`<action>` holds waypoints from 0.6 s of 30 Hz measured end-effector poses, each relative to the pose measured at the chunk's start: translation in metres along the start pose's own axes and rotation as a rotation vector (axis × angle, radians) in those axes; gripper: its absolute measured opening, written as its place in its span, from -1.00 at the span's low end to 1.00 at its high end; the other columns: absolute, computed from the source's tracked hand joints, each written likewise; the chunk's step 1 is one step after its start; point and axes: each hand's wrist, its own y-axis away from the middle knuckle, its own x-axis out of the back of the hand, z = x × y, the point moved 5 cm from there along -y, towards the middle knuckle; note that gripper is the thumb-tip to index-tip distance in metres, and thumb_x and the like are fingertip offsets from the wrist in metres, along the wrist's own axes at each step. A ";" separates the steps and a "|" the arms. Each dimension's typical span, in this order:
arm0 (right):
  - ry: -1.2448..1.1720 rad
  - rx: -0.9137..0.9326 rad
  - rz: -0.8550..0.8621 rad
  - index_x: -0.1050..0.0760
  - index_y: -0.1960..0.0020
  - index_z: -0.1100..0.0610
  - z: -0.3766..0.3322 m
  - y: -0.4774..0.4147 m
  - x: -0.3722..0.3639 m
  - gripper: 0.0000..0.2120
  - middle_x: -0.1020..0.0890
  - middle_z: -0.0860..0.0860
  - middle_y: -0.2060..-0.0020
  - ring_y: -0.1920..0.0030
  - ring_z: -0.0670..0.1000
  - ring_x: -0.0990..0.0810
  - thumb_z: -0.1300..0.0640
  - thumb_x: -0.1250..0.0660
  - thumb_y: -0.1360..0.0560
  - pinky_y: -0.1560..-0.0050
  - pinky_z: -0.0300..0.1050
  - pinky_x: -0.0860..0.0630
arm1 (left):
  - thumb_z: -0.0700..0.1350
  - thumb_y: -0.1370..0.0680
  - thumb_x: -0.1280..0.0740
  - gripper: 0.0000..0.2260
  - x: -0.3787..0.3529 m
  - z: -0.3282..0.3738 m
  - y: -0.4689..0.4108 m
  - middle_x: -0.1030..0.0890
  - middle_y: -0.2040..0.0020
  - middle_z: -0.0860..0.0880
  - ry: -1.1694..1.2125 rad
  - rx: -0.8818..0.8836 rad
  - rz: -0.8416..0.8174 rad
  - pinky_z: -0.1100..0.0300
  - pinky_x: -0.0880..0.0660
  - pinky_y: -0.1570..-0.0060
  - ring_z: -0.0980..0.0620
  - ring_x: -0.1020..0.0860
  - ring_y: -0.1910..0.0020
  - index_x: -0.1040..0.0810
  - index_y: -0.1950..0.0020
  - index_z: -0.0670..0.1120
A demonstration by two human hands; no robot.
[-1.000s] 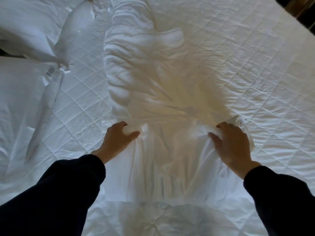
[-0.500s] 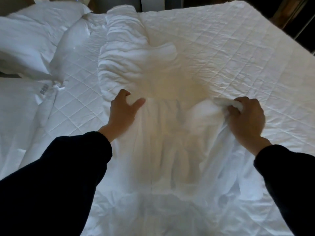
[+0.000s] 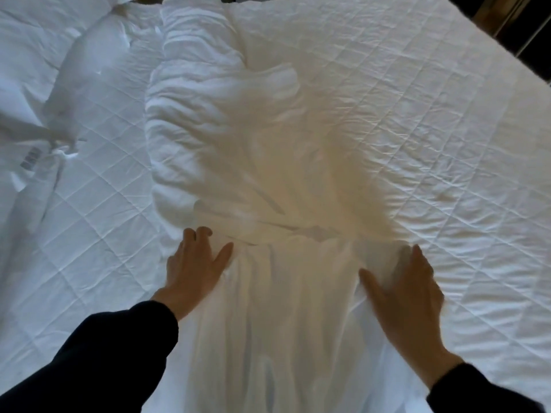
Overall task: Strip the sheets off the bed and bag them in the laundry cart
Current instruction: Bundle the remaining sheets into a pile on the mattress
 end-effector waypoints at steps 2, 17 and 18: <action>-0.014 -0.061 -0.032 -0.17 -0.46 0.29 0.005 0.017 -0.003 -0.09 -0.39 0.29 -0.30 -0.32 0.28 -0.34 -0.18 -0.45 -0.34 -0.29 0.19 -0.26 | 0.27 -0.47 -0.29 -0.36 0.005 -0.005 0.003 -0.36 -0.29 -0.11 0.087 0.081 -0.004 -0.06 -0.39 -0.11 -0.15 -0.43 -0.25 -0.24 -0.41 -0.06; 0.001 0.044 -0.125 -0.31 0.03 0.19 0.006 0.005 -0.024 -0.63 -0.50 0.24 0.28 0.17 0.28 -0.56 -0.12 0.01 -0.60 0.21 0.03 -0.38 | 0.09 -0.65 -0.02 -0.71 -0.002 -0.034 0.045 -0.60 0.04 -0.25 -0.153 0.025 0.020 0.03 -0.31 0.16 -0.28 -0.58 0.06 -0.29 0.00 -0.13; 0.053 0.067 -0.135 -0.29 0.05 0.17 0.006 0.002 -0.021 -0.62 -0.46 0.18 0.31 0.20 0.24 -0.55 -0.13 0.06 -0.59 0.23 0.00 -0.37 | 0.07 -0.66 -0.01 -0.70 0.000 -0.034 0.043 -0.61 0.07 -0.26 -0.183 0.004 0.030 0.04 -0.30 0.17 -0.28 -0.58 0.07 -0.32 -0.04 -0.15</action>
